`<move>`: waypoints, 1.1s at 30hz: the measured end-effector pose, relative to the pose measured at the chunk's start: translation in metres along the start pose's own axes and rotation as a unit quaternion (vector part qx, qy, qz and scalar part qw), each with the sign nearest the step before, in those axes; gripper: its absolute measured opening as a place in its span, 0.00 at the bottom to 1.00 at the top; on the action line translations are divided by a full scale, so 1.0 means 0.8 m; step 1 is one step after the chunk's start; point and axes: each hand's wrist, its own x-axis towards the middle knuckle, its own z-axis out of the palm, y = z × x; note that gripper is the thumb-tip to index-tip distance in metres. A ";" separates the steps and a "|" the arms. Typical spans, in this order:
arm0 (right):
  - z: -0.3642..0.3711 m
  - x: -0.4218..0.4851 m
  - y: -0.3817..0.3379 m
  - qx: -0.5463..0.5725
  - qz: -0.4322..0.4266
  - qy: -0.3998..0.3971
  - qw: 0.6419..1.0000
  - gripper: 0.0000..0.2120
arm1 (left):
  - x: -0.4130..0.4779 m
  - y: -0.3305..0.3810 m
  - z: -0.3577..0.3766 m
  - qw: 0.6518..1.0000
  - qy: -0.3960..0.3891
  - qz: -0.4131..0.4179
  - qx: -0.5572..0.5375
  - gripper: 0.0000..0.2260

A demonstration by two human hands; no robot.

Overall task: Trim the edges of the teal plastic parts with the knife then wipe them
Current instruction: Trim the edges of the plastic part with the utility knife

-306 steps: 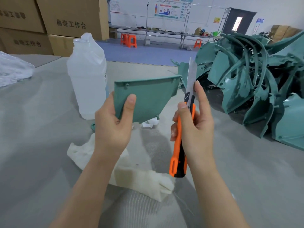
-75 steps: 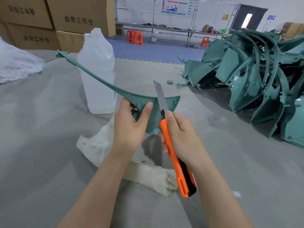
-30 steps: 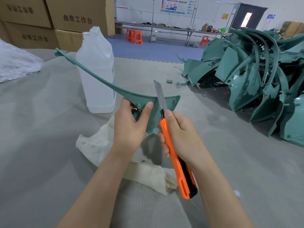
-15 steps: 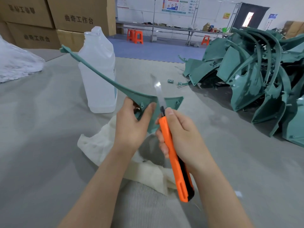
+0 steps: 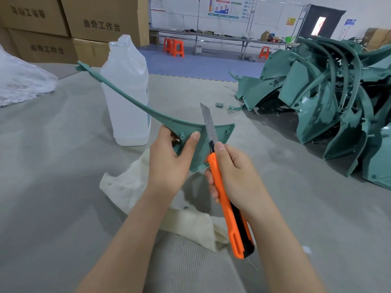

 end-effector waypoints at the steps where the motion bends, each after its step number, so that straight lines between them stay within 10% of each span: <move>1: 0.001 0.000 -0.001 -0.001 -0.002 -0.001 1.000 0.18 | 0.000 0.000 0.000 1.000 0.000 0.000 -0.001 0.07; 33: 0.011 -0.012 -0.013 -0.004 -0.013 -0.018 1.000 0.18 | -0.002 -0.001 0.002 0.999 -0.028 0.029 0.036 0.11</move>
